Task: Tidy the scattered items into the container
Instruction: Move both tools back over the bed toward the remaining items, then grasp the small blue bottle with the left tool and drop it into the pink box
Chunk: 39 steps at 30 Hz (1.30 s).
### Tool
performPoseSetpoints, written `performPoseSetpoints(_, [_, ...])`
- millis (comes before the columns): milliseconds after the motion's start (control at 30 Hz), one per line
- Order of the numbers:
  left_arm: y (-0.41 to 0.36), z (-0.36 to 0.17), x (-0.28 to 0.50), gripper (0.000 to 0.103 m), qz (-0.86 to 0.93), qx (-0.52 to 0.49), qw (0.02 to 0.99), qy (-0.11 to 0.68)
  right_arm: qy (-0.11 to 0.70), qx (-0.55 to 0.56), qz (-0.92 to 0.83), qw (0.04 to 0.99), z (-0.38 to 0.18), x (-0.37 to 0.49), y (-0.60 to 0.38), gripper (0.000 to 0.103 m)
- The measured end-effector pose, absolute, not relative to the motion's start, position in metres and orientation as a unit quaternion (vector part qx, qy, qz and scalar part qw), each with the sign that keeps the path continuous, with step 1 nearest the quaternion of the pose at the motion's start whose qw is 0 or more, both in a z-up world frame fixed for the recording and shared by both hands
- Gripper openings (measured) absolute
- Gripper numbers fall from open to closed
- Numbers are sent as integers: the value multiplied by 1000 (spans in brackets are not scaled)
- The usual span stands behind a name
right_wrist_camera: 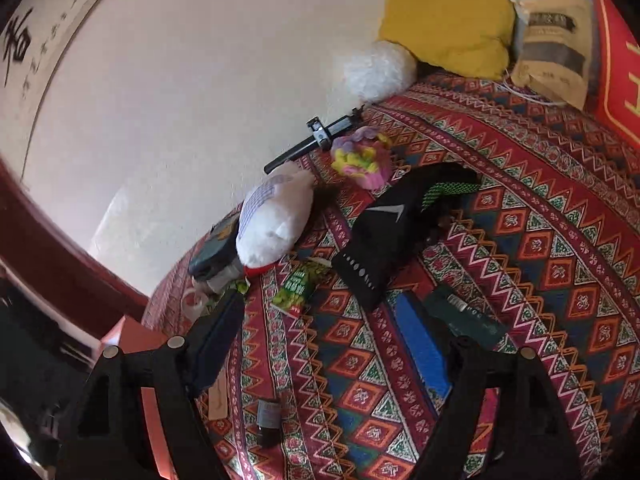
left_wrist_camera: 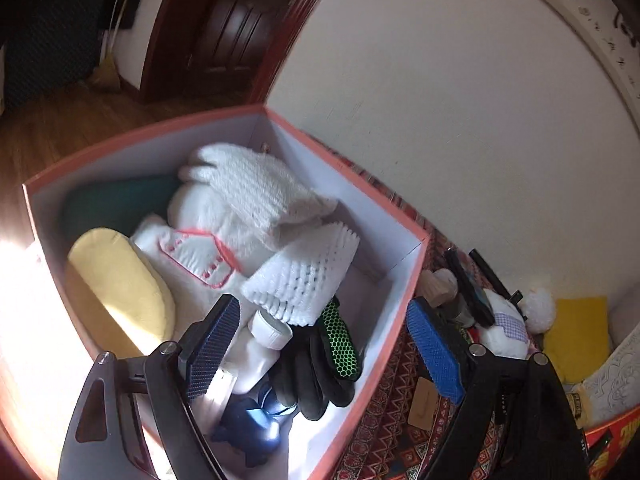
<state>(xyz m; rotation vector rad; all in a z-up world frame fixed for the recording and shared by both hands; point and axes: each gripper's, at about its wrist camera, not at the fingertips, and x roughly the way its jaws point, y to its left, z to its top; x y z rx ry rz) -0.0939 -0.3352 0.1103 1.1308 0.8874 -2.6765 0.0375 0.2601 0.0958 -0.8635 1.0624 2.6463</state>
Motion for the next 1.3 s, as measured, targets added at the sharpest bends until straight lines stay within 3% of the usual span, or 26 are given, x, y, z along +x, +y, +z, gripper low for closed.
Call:
performPoseSetpoints(133, [-348,80,-133,85,-829,421,35,366,361,-269,888,89,103,36,285,79])
performPoseSetpoints(267, [-321,104,-173,85,-824,421,-25,378,388,-272,877,79,98,26,303,79])
performPoseSetpoints(367, [-278,150,-197,86,-856,422,-40,296,403,-280,868,74,90,25,310,79])
performPoseSetpoints(467, [-244,186,-212,86,-879,432,10,201,425,-282,857,75,83,26,321,79])
performPoseSetpoints(767, [-183,231,-222,86,-892,431,-9,134,485,-247,834,90,80,43,358,79])
performPoseSetpoints(867, [-171,221,-222,86,-888,443,-6,125,493,-243,831,88,79,45,363,79])
performPoseSetpoints(967, [-127,193,-205,86,-879,466,-64,73,499,-240,828,90,77,46,367,79])
performPoseSetpoints(1167, [-8,69,-137,85,-790,574,-208,-56,508,-251,821,76,73,41,365,79])
performPoseSetpoints(1233, [15,41,-117,68,-780,576,-226,-88,506,-252,822,74,74,40,364,79])
performPoseSetpoints(1267, [21,32,-111,46,-782,572,-226,-101,504,-252,823,74,74,40,365,79])
performPoseSetpoints(1300, [25,26,-108,36,-785,569,-223,-105,504,-252,822,77,74,41,366,79])
